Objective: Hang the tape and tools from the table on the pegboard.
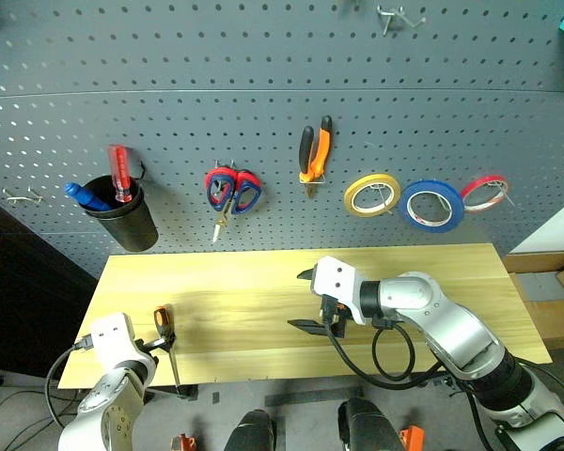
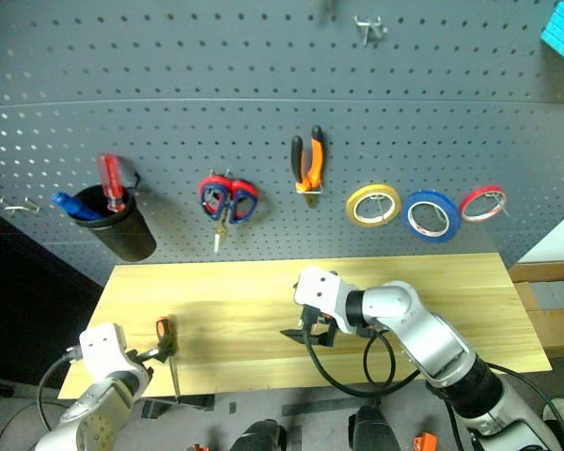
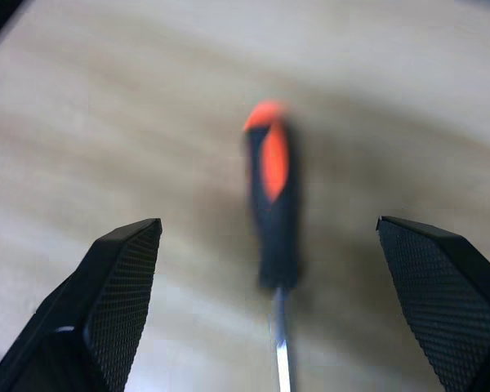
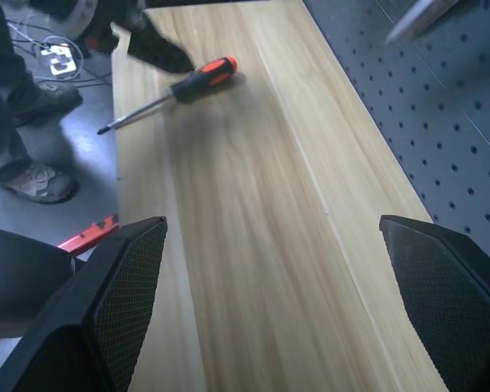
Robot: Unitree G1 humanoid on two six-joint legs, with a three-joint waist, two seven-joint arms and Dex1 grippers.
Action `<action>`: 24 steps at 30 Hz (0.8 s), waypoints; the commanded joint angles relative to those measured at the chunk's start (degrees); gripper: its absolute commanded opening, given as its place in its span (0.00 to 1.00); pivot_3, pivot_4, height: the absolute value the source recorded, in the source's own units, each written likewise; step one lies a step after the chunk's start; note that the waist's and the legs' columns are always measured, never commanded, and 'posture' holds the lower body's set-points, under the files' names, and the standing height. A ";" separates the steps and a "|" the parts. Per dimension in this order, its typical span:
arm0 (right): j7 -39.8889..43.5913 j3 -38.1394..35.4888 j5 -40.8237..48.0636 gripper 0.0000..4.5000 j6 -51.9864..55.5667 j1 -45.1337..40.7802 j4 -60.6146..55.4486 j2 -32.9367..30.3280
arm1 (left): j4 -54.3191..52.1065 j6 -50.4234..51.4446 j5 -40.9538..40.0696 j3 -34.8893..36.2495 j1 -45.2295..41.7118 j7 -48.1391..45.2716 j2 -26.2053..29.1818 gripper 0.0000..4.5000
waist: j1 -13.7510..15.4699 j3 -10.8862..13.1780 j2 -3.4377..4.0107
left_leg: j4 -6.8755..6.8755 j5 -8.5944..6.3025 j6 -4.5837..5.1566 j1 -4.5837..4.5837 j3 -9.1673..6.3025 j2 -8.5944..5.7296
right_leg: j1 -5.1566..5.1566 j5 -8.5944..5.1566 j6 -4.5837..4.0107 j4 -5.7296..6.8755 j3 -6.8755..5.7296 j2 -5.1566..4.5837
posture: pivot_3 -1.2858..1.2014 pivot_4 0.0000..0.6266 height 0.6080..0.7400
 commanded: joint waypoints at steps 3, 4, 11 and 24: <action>0.28 -0.56 0.06 1.00 -0.29 -1.05 -1.79 0.41 | 4.55 0.99 -0.38 2.01 -6.55 2.12 1.35 1.00 | -0.05 0.01 -0.02 | 0.02 0.02 -0.02 -0.01 -0.04 0.00 | 0.00 0.02 -0.04 0.06 -0.06 0.00 | 0.51 0.33 1.00; 0.31 -0.59 0.07 1.00 -0.18 -1.08 -1.85 0.44 | 6.04 1.23 -0.41 2.33 -7.85 2.43 1.57 1.00 | -0.15 0.01 -0.02 | 0.02 0.03 -0.05 0.00 -0.04 0.01 | 0.00 0.03 -0.06 0.07 -0.05 0.00 | 0.51 0.33 1.00; 0.37 -0.64 0.15 1.00 0.34 -1.16 -2.18 0.35 | 13.10 2.12 0.22 3.92 -11.47 5.45 2.10 1.00 | -0.64 0.01 -0.02 | -0.01 0.04 -0.08 -0.01 0.03 0.02 | -0.10 0.04 -0.06 0.00 -0.01 0.00 | 0.50 0.33 1.00; 0.43 -0.76 -0.19 1.00 0.29 -1.04 -2.31 -0.43 | 26.14 -0.16 0.98 3.62 -17.31 2.78 7.25 0.45 | -0.44 0.01 -0.02 | 0.03 0.08 -0.13 -0.09 -0.07 0.01 | -0.12 0.05 -0.08 0.10 -0.14 -0.04 | 0.50 0.33 1.00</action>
